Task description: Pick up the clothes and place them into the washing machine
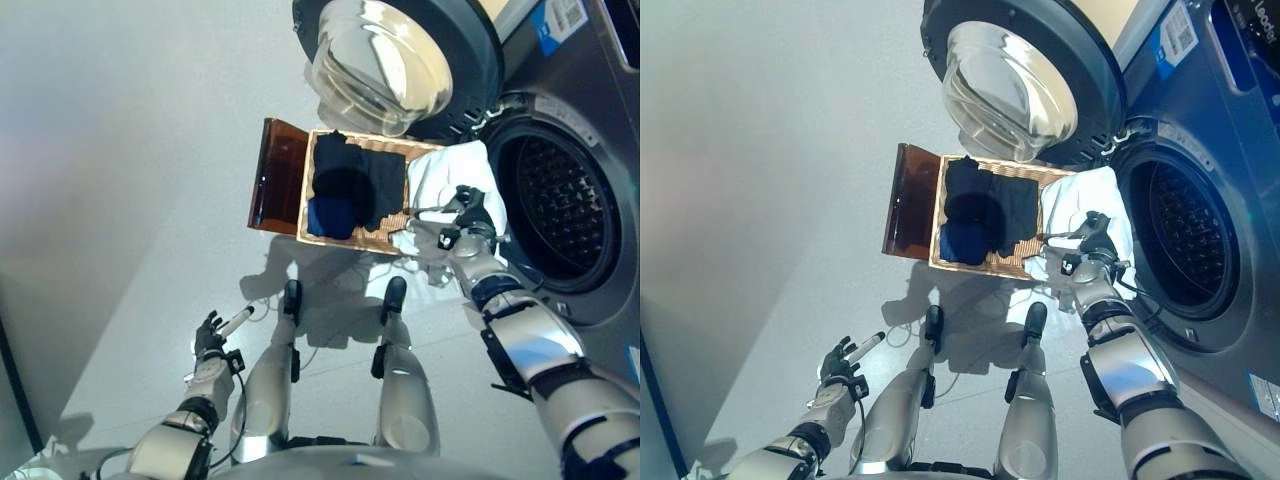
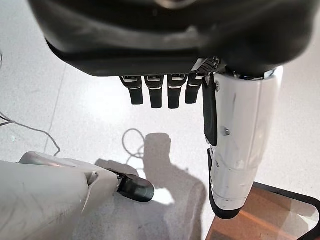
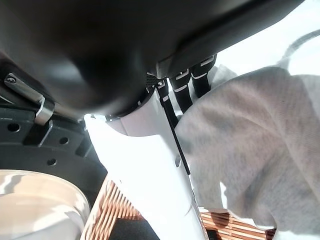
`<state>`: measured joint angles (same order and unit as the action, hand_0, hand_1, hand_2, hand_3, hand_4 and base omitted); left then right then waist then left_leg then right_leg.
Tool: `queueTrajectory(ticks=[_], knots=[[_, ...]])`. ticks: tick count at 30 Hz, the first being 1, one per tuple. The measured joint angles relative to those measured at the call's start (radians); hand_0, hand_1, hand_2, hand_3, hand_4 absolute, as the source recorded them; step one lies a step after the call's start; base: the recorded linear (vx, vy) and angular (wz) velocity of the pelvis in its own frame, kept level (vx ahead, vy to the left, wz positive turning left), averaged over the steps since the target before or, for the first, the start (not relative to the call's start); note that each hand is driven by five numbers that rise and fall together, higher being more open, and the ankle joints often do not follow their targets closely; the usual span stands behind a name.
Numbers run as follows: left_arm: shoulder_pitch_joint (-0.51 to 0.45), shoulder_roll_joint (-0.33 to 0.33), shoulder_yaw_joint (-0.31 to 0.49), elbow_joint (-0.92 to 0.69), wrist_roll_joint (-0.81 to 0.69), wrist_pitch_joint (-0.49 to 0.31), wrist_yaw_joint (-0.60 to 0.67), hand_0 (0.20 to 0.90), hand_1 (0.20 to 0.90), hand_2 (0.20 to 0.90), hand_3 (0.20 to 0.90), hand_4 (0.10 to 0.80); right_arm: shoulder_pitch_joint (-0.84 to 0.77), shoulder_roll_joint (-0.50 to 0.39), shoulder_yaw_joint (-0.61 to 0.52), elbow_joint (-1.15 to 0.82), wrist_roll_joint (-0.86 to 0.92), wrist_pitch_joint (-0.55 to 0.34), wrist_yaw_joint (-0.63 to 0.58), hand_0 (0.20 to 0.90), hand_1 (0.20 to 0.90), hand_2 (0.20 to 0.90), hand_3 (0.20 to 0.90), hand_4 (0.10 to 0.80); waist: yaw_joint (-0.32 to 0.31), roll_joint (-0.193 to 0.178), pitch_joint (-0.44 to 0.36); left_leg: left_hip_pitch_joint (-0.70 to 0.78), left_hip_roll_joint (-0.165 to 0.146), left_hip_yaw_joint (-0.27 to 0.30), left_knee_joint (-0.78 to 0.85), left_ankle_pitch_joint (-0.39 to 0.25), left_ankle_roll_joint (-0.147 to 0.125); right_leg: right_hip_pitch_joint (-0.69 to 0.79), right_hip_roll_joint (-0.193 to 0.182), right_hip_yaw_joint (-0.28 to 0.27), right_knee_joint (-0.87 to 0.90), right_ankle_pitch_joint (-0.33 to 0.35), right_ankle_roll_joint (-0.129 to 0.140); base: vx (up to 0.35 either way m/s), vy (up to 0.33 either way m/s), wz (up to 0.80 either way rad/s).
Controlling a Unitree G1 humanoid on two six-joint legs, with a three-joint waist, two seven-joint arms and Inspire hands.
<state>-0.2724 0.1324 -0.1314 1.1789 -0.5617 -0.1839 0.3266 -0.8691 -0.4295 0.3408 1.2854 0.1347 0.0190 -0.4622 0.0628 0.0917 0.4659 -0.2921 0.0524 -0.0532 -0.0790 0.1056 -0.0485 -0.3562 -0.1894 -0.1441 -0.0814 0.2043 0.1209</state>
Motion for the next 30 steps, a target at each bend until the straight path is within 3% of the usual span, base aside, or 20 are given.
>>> queueTrajectory(ticks=[9, 13, 21, 30], knots=[[-0.01, -0.004, 0.04, -0.015, 0.007, 0.002, 0.003, 0.9, 0.9, 0.9, 0.9, 0.8, 0.174, 0.006, -0.042, -0.305, -0.011, -0.001, -0.016, 0.9, 0.9, 0.9, 0.9, 0.8, -0.035, -0.008, 0.002, 0.065, 0.001, 0.016, 0.0, -0.002, 0.001, 0.063, 0.005, 0.001, 0.0, 0.004, -0.003, 0.026, 0.011, -0.02], [0.011, -0.007, 0.071, -0.029, 0.025, 0.004, 0.013, 0.9, 0.9, 0.9, 0.9, 0.8, 0.301, 0.022, -0.072, -0.485, -0.077, -0.021, -0.038, 0.9, 0.9, 0.9, 0.9, 0.8, -0.057, -0.037, -0.007, 0.083, 0.001, 0.031, -0.001, -0.002, 0.0, 0.068, 0.007, 0.022, 0.0, 0.006, 0.0, 0.007, 0.022, -0.15], [0.012, 0.004, 0.116, -0.003, 0.067, 0.017, 0.024, 0.9, 0.9, 0.9, 0.9, 0.8, 0.455, 0.026, -0.133, -0.512, -0.128, -0.018, -0.039, 0.9, 0.9, 0.9, 0.9, 0.8, -0.099, -0.135, -0.05, 0.114, 0.002, 0.056, 0.0, -0.003, 0.003, 0.083, 0.01, 0.046, 0.0, 0.017, 0.002, 0.01, 0.017, -0.1], [0.034, 0.014, 0.112, 0.009, 0.078, 0.024, 0.021, 0.9, 0.9, 0.9, 0.9, 0.8, 0.465, 0.031, -0.151, -0.461, -0.123, -0.021, -0.037, 0.9, 0.9, 0.9, 0.9, 0.8, -0.105, -0.15, -0.088, 0.155, 0.005, 0.091, -0.001, -0.017, -0.005, 0.096, 0.011, 0.082, -0.001, 0.005, 0.001, 0.014, -0.005, -0.15]])
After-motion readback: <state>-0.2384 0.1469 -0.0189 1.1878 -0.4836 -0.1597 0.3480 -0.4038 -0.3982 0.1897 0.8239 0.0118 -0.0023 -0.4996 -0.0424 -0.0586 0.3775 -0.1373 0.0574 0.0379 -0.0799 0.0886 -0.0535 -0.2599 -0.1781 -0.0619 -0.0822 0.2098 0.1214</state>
